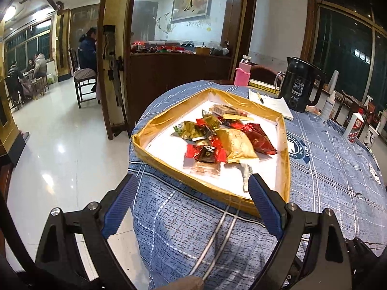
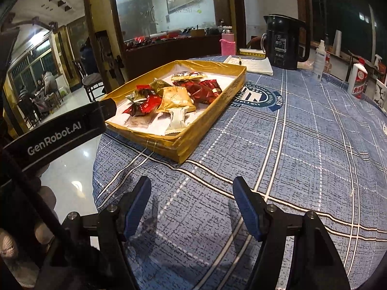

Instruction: Organize snacks

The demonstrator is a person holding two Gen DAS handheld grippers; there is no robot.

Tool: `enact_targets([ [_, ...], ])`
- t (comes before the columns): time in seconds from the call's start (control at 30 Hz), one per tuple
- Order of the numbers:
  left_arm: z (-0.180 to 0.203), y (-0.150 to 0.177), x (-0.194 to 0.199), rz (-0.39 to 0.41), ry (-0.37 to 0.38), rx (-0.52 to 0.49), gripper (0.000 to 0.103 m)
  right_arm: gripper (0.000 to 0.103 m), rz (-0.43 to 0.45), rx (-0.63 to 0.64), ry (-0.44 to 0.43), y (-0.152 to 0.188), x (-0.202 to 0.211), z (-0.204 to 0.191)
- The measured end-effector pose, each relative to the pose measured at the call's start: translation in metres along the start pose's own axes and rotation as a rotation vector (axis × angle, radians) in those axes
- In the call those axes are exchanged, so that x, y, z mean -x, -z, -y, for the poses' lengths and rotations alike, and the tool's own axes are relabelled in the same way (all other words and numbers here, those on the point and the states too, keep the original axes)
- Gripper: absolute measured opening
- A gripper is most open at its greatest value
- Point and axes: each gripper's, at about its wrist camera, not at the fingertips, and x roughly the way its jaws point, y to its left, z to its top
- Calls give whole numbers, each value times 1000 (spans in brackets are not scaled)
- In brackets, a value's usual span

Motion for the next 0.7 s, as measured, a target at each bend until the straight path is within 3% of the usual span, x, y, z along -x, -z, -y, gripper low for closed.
enact_targets([
  [0.7, -30, -1, -28, -81, 37, 77, 93, 70, -46, 40, 35, -12, -19, -19],
])
